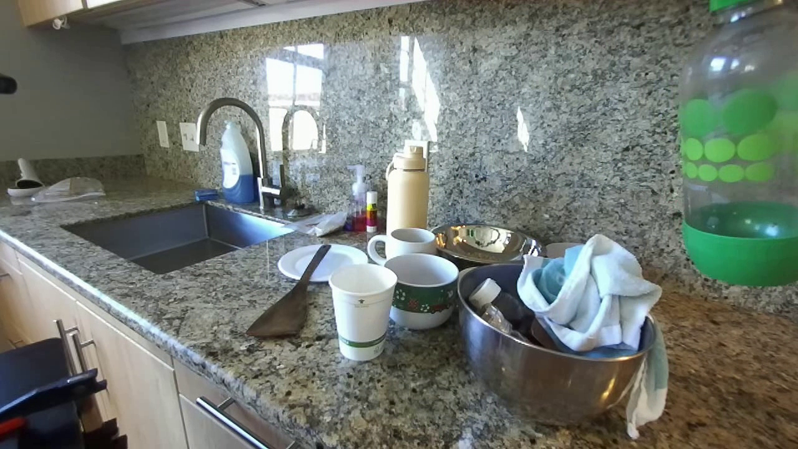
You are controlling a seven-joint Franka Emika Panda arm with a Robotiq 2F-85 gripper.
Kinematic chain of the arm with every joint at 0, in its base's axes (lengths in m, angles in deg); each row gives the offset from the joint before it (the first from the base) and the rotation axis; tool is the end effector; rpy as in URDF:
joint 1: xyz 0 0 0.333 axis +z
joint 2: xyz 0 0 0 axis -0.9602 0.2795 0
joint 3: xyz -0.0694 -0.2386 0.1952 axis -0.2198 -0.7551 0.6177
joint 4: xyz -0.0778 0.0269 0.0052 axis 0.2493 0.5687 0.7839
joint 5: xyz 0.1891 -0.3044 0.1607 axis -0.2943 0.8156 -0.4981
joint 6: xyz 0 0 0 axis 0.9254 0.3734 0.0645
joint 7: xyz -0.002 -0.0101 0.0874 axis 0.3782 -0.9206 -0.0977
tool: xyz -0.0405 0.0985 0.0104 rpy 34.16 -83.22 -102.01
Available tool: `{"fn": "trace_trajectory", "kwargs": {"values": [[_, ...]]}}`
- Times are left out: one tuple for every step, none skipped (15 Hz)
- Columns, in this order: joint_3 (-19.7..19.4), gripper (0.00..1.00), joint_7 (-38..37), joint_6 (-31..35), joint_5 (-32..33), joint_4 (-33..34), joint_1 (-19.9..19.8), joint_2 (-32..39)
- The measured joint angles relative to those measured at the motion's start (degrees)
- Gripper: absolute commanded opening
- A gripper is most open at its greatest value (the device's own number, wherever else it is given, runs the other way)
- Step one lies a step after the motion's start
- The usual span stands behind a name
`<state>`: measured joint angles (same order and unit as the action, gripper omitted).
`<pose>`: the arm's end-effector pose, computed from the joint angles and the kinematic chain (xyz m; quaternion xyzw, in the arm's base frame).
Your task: Move the green bottle to the right of the silver dish
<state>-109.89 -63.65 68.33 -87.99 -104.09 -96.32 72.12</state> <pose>0.5253 -0.4292 0.5911 -0.5470 0.8139 -0.0770 0.1799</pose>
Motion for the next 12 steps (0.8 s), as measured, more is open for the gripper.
{"fn": "trace_trajectory", "kwargs": {"values": [[-0.1, 0.21, -0.2, 0.0, 0.0, -0.1, -0.2, 0.5], [-0.3, 0.21, -0.7, 0.0, 0.0, -0.3, -0.4, 0.9], [-0.5, 0.21, -1.0, 0.0, 0.0, -0.5, -0.5, 1.4], [-0.7, 0.21, -1.1, 0.0, 0.0, -0.9, -0.6, 1.7], [-0.8, 0.21, -1.2, 0.0, 0.0, -1.4, -0.7, 2.0], [-0.9, 0.21, -1.2, 0.0, 0.0, -2.1, -0.8, 2.1], [-1.0, 0.21, -1.2, 0.0, 0.0, -2.9, -0.9, 2.2], [-1.0, 0.21, -1.2, 0.0, 0.0, -3.7, -0.9, 2.2], [-1.1, 0.21, -1.2, 0.0, 0.0, -4.5, -1.0, 2.2], [-1.1, 0.21, -1.2, 0.0, 0.0, -5.2, -1.0, 2.3], [-1.1, 0.21, -1.2, 0.0, 0.0, -5.8, -1.0, 2.3], [-0.9, 0.21, -1.2, 0.0, 0.0, -6.2, -1.2, 2.3]]}}
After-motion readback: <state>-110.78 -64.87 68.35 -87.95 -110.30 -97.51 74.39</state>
